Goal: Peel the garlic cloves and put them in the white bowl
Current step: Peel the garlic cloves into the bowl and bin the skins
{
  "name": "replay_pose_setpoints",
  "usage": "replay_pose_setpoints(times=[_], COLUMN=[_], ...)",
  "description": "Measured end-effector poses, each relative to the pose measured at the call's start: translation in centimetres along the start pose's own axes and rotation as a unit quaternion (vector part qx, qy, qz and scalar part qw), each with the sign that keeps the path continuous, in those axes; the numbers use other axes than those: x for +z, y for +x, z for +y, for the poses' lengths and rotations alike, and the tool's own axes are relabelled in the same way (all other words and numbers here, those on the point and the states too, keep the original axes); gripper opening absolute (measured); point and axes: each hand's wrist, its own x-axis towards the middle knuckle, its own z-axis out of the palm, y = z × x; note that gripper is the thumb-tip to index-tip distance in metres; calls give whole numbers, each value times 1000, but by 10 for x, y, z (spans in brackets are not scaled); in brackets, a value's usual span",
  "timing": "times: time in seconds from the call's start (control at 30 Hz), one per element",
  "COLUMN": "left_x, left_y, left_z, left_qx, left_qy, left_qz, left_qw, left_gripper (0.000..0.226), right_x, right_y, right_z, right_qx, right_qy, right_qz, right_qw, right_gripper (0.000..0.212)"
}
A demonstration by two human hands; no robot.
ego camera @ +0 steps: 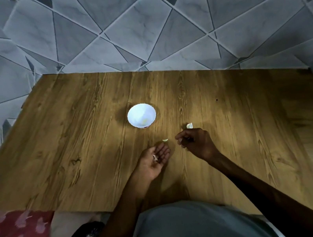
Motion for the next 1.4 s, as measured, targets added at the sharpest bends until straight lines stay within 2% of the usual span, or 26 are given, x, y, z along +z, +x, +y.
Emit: replay_pose_setpoints(times=[0.13, 0.4, 0.53, 0.7, 0.87, 0.97, 1.07, 1.13, 1.2, 1.27, 1.33, 1.4], left_x=[-27, -86, -151, -273, -402, -475, -558, -617, -662, -710, -754, -787], left_y=[-5, -42, -66, -101, -97, -71, -30, 16, 60, 115, 167, 204], left_z=[13, 25, 25, 18, 12, 7, -7, -26, -42, -58, -74, -91], left_qx=[6, 41, 67, 103, 99, 87, 83, 91, 96, 102, 116, 90], left_qy=[-18, -77, -146, -246, -311, -324, -337, -384, -429, -487, -532, -527], left_qz=[9, 48, 80, 136, 207, 219, 240, 245, 233, 228, 186, 182], left_qw=[1000, 995, 984, 954, 922, 916, 906, 886, 868, 837, 818, 825], left_gripper=[36, 38, 32, 31, 32, 31, 31, 39, 51, 55, 58, 69], right_x=[7, 74, 137, 238, 352, 430, 523, 591, 646, 704, 761, 815], right_y=[-13, -35, -53, -87, -127, -150, -176, -196, -210, -220, -220, -210], right_z=[-8, -66, -104, -155, -184, -171, -137, -101, -65, -23, 22, 58], right_qx=[90, 119, 113, 89, 24, 27, 57, 76, 88, 104, 76, 33], right_qy=[126, 225, 227, 215, 138, 98, 69, 50, 18, -18, -54, -111], right_qz=[-25, -127, -212, -295, -387, -414, -455, -488, -512, -542, -576, -583], right_qw=[988, 959, 944, 927, 911, 905, 886, 868, 854, 833, 812, 804], right_gripper=[14, 11, 13, 15, 21, 30, 24, 28, 41, 40, 43, 47])
